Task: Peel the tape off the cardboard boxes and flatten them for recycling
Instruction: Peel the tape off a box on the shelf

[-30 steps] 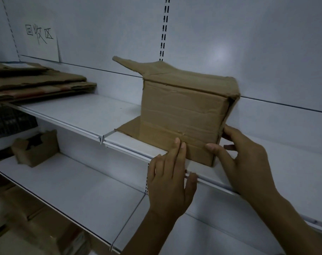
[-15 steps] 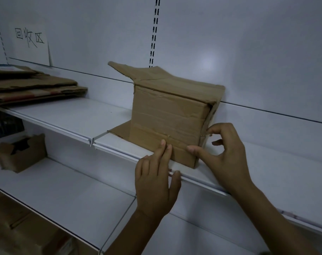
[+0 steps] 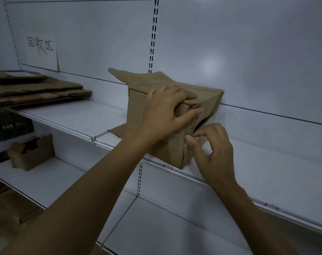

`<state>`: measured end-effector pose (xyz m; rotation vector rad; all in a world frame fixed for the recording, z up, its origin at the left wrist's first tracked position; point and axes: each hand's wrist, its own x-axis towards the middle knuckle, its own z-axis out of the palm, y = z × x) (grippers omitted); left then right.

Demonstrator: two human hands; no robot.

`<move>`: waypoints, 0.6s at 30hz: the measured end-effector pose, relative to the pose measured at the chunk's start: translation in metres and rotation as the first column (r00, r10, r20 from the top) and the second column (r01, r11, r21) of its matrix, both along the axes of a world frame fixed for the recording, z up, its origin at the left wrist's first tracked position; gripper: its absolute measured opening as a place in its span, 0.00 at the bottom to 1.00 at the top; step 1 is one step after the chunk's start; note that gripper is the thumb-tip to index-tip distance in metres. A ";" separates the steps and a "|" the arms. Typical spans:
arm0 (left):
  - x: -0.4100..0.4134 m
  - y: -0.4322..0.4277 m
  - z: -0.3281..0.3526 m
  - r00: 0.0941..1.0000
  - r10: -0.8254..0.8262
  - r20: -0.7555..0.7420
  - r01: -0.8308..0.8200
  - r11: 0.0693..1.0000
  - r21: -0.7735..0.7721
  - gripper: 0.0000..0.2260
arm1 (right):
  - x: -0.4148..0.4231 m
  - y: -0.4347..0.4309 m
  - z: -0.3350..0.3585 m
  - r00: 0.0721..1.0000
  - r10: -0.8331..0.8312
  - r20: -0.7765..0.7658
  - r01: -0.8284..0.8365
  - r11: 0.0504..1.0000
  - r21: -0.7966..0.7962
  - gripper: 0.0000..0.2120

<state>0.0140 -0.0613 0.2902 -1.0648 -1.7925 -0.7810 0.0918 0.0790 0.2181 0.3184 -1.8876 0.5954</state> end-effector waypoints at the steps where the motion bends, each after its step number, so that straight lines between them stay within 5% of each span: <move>1: 0.000 0.001 0.000 1.000 -0.005 -0.001 0.005 1.000 0.007 0.21 | -0.001 -0.001 0.000 1.000 -0.014 -0.023 0.014 1.000 0.016 0.11; 14: -0.002 0.008 -0.011 0.993 0.000 -0.116 0.017 0.990 0.141 0.19 | -0.003 -0.003 -0.010 0.958 -0.146 -0.249 0.194 0.963 0.184 0.07; 18: 0.003 0.022 -0.011 0.989 0.109 -0.101 -0.095 0.986 0.135 0.17 | 0.004 -0.005 -0.008 0.971 -0.156 -0.183 0.181 0.975 0.129 0.18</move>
